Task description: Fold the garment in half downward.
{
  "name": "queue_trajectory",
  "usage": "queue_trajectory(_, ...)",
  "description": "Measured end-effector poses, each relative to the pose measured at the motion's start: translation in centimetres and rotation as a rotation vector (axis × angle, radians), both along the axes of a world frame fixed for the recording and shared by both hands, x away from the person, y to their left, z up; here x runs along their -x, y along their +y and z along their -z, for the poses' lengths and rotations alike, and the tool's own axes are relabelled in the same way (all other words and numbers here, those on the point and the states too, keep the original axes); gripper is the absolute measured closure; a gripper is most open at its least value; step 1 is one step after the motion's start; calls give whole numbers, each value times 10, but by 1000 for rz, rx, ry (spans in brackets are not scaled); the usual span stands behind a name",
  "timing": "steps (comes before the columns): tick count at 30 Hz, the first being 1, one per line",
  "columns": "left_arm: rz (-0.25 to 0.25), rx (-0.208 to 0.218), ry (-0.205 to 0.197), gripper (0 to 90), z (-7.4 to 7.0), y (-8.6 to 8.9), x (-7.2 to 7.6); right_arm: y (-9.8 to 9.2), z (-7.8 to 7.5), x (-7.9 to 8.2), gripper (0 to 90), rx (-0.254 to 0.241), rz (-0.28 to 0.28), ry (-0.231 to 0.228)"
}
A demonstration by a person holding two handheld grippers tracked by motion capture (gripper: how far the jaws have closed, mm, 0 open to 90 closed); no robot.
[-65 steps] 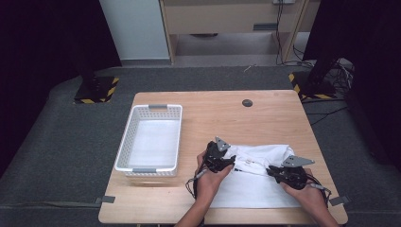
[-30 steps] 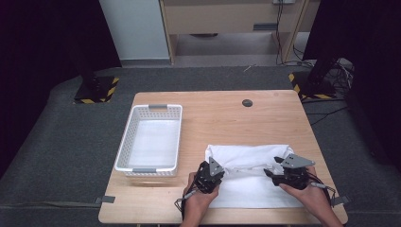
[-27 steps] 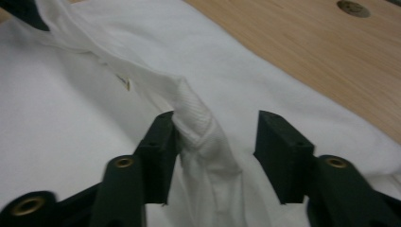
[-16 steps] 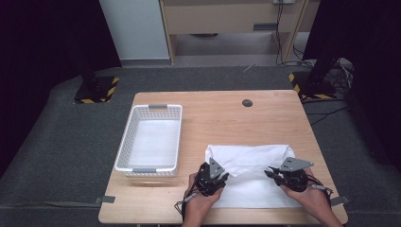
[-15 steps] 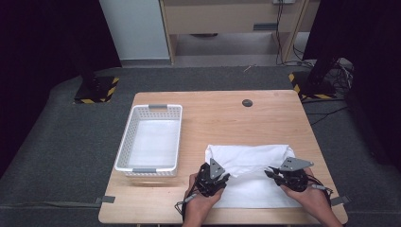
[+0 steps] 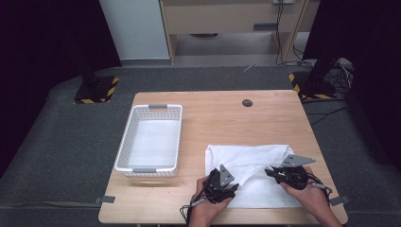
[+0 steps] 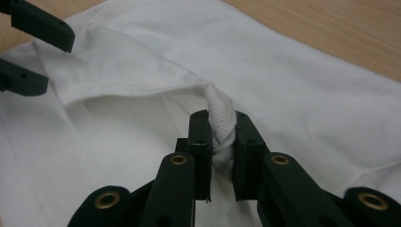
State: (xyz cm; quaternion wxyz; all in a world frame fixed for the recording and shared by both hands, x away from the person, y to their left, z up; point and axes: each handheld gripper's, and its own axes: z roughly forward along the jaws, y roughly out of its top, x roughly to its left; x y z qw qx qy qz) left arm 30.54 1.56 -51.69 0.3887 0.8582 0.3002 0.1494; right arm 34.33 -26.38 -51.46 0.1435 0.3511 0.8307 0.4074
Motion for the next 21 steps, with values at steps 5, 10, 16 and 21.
queue_trajectory(5,18,-6,2,472,3,-4,2,1,2,-2,800,-11,18,30)
queue_trajectory(10,14,-11,21,457,10,-8,-2,2,2,-2,784,-12,18,36)
queue_trajectory(16,5,-22,23,506,16,-7,-6,3,4,1,746,6,8,41)
queue_trajectory(21,-8,-16,14,598,17,-6,-8,3,5,4,565,55,-4,26)
